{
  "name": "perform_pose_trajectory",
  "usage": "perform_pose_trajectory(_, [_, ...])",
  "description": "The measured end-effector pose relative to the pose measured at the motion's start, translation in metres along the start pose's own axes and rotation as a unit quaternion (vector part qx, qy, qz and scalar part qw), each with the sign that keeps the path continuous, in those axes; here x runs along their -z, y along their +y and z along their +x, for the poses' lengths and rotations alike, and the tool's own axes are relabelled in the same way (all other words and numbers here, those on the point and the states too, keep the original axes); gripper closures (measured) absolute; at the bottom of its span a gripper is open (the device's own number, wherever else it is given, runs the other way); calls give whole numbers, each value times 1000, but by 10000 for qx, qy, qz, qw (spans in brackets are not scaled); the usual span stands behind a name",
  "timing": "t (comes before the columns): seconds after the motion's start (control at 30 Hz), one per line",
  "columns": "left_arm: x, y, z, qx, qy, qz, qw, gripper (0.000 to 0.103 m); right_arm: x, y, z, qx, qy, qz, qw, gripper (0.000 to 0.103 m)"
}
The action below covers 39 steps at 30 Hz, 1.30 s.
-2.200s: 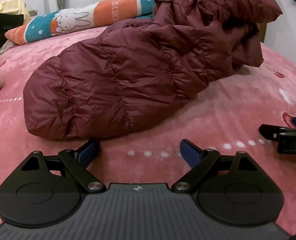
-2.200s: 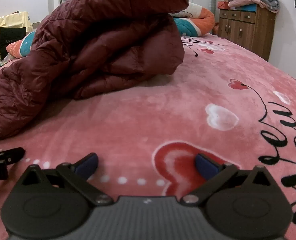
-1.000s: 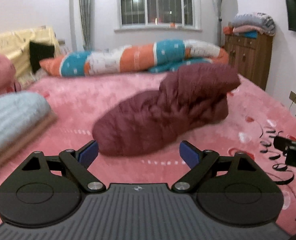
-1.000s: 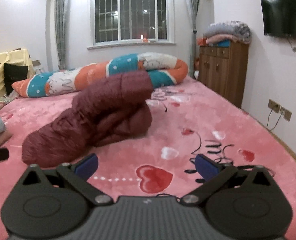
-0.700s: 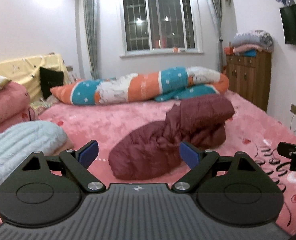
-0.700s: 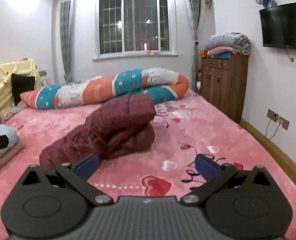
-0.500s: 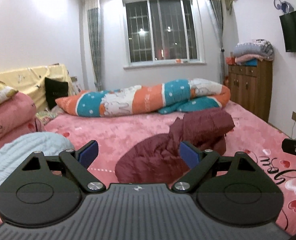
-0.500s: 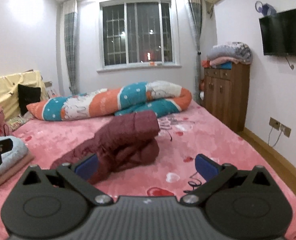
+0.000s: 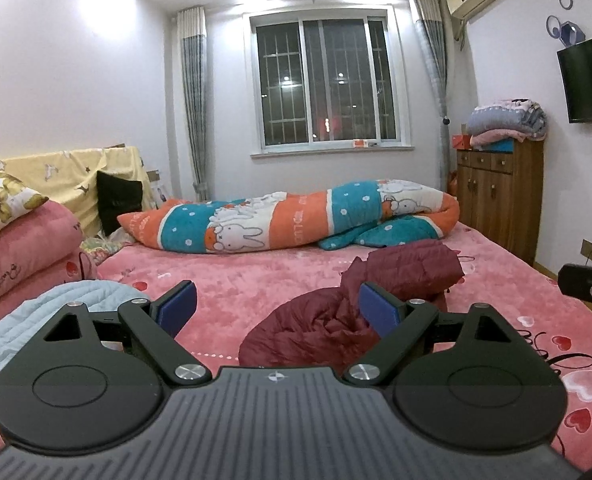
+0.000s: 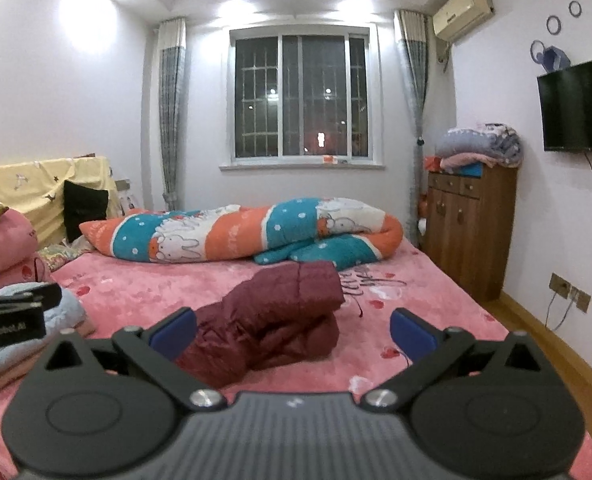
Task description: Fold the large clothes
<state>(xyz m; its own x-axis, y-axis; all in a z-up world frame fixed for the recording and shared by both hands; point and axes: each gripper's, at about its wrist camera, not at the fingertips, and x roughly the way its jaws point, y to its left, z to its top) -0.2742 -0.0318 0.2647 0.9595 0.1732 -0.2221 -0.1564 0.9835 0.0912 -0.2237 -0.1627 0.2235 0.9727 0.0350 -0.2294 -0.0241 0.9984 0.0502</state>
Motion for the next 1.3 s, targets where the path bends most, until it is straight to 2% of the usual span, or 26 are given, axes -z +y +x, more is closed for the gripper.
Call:
perform_pose_trajectory(0.23, [1, -6, -2, 43, -67, -20, 10000, 0, 0, 8, -6, 8, -211, -98, 9997, 1])
perform_pose_trajectory(0.57, [10, -7, 3, 127, 10, -34, 9999, 0, 7, 7, -1, 7, -141, -21, 9999, 1])
perform_pose_trajectory(0.9, [14, -9, 4, 129, 174, 45, 9998, 0, 32, 4, 19, 12, 107, 88, 9999, 1])
perform_pose_trajectory(1.07, [22, -8, 19, 244, 278, 68, 9993, 0, 44, -5, 34, 71, 200, 299, 9993, 1])
perform_pose_trajectory(1.3, [49, 3, 61, 307, 551, -307, 9975, 0, 72, -6, 67, 7, 450, 303, 9985, 1])
